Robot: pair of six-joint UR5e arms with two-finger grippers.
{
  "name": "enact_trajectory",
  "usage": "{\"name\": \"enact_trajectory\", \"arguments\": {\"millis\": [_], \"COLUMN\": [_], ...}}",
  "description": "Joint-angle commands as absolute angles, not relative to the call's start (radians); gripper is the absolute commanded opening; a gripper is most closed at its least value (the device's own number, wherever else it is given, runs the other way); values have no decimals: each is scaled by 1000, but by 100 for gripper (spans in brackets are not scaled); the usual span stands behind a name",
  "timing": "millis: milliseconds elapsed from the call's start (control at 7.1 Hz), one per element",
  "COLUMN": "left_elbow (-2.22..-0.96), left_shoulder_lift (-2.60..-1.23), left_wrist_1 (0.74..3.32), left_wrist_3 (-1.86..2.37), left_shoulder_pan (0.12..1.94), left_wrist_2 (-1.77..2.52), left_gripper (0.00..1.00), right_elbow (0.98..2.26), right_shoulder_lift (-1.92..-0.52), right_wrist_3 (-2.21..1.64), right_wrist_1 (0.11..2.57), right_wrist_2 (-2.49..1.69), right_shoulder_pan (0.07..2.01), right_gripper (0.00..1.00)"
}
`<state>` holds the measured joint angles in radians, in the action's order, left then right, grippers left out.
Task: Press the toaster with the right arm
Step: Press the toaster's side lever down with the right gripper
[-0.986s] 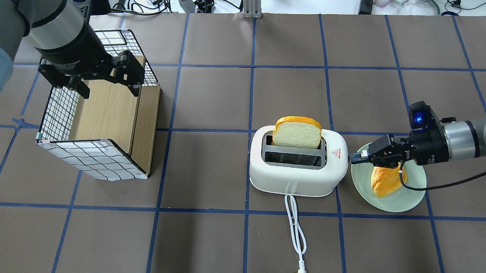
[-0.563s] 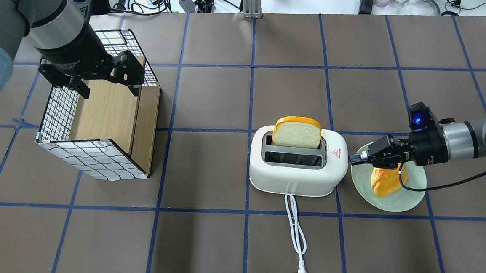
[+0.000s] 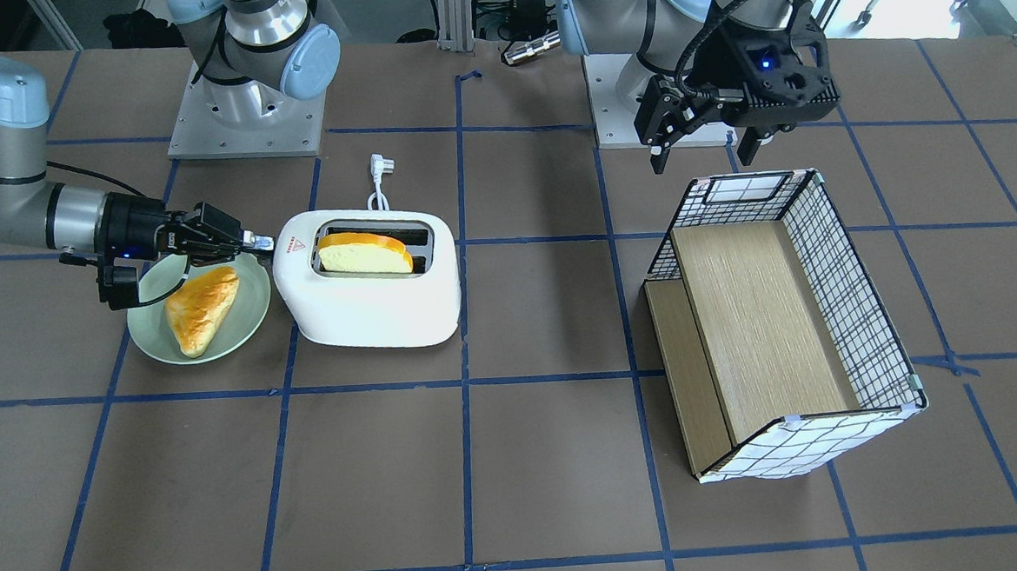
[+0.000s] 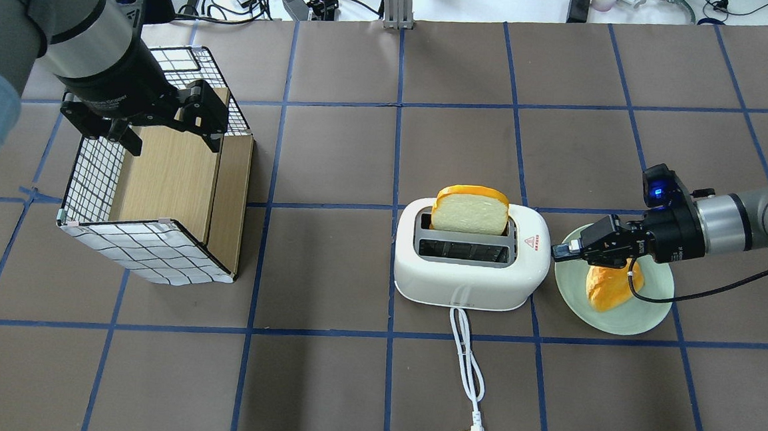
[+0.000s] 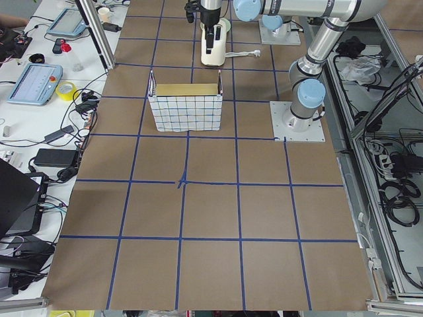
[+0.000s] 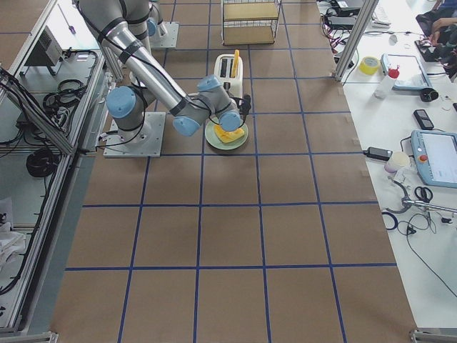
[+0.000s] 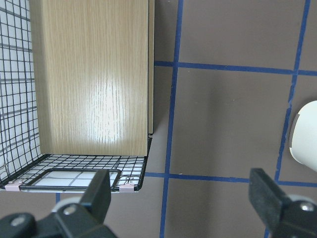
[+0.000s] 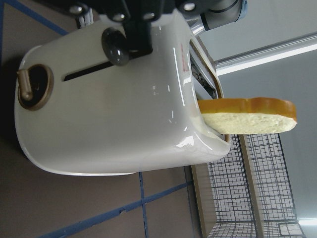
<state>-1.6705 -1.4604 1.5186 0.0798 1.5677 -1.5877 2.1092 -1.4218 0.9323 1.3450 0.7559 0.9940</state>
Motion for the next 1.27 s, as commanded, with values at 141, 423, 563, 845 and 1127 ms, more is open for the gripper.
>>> {"name": "enact_trajectory", "arguments": {"millis": [141,423,563,845,1127], "left_elbow": [-1671,-1671,-1671,-1671,-1671], "left_shoulder_lift": [-1460,-1460,-1460,-1460,-1460], "left_wrist_1": [1519,1519,1519,1519,1519], "left_wrist_3": [80,80,80,80,80], "left_shoulder_pan": [1568,1568,1568,1568,1568], "left_wrist_2": [-1588,-1589,-1588,-1588,-1588], "left_gripper": [100,100,100,100,100], "right_elbow": [2112,2114,2123,2134,2137], "right_shoulder_lift": [-1408,-1407,-1404,-1402,-1402], "right_wrist_3": [924,922,911,849,760], "right_wrist_1": [1356,1358,1364,1394,1474], "right_wrist_2": [762,764,765,767,824], "right_shoulder_pan": [994,994,993,994,994], "right_gripper": [0,0,0,0,0]}}
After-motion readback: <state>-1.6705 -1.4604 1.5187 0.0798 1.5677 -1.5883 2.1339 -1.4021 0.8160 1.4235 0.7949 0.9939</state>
